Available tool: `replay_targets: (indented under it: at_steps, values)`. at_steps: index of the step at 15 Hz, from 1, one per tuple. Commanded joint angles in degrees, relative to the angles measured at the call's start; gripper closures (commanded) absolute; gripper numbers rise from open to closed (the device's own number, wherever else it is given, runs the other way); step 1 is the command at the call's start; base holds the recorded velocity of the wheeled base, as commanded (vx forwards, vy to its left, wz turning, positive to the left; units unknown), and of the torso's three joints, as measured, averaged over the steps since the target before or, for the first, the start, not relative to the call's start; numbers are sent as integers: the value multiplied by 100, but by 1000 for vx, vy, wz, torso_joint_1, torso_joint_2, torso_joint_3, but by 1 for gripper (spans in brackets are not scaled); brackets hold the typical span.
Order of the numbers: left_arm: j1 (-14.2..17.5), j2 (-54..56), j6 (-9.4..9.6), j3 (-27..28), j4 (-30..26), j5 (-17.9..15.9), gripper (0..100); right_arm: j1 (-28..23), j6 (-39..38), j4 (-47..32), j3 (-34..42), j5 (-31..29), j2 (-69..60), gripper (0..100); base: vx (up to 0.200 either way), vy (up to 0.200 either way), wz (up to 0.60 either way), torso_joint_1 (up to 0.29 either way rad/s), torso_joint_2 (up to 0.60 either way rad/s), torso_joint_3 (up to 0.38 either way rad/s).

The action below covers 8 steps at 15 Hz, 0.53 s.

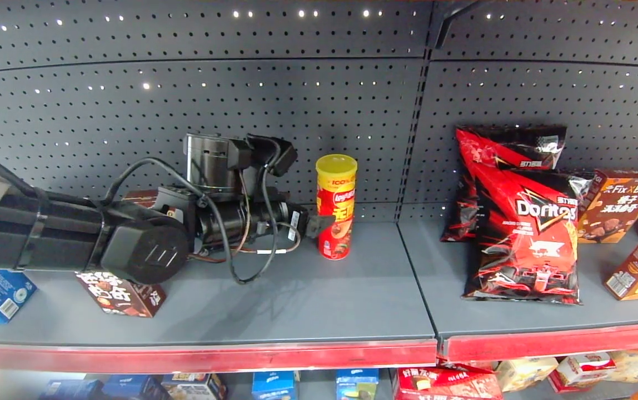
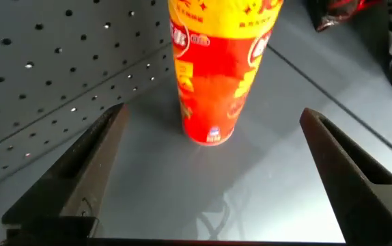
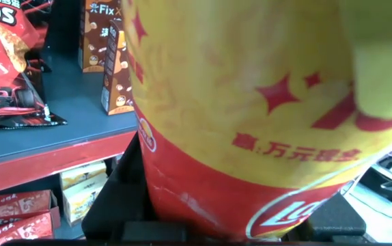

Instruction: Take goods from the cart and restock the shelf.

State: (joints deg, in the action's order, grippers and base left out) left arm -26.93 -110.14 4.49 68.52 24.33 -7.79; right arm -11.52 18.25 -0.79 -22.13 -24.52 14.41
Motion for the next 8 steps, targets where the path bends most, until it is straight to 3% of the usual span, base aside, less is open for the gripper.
replay_targets:
  at_steps: [1,4,8]
  values:
    - [-5,-262,-44,223,1,6,0,-8,12,0,7,-1,9,100,0,0,0,0,0,0]
    - [-5,-543,-79,574,1,146,0,-8,30,9,68,-9,9,100,0,0,0,0,0,0]
    - [-128,-886,-290,935,80,340,0,-8,74,9,77,-27,9,100,0,0,0,0,0,0]
